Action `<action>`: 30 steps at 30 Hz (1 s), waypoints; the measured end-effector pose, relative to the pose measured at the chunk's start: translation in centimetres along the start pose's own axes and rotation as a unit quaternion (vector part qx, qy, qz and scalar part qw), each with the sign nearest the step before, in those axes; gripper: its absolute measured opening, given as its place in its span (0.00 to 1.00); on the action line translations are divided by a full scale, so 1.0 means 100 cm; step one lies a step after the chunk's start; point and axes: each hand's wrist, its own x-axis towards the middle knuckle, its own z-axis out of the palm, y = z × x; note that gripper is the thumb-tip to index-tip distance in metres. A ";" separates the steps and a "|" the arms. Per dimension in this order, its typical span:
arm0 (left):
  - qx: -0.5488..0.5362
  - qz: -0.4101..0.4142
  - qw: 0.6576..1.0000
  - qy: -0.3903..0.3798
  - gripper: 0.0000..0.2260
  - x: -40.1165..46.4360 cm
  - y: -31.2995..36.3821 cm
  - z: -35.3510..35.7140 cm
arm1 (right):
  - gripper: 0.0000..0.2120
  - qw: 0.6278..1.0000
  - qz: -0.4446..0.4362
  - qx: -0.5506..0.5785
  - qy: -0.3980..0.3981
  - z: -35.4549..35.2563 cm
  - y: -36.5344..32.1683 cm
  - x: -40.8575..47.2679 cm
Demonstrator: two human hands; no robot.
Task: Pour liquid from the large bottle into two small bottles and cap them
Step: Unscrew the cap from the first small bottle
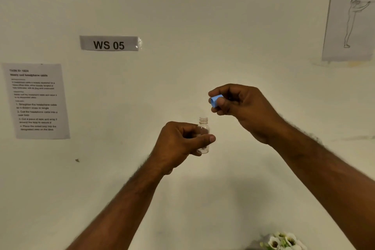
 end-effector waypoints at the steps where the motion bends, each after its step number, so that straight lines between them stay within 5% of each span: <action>1: -0.006 -0.003 1.000 0.001 0.08 -0.003 -0.003 -0.002 | 0.09 0.999 0.011 0.035 0.007 0.002 0.005 -0.005; 9: -0.010 -0.064 0.997 -0.030 0.11 -0.060 -0.061 -0.013 | 0.12 0.973 0.112 0.194 0.046 0.037 0.063 -0.082; 15: 0.079 -0.150 0.983 -0.062 0.14 -0.135 -0.136 -0.016 | 0.11 0.970 0.189 0.143 0.054 0.084 0.120 -0.161; 21: 0.074 -0.220 0.968 -0.092 0.14 -0.219 -0.207 -0.013 | 0.18 0.963 0.262 0.068 -0.017 0.137 0.163 -0.247; 30: 0.090 -0.287 0.949 -0.093 0.18 -0.301 -0.285 -0.007 | 0.12 0.921 0.373 -0.045 -0.107 0.204 0.221 -0.357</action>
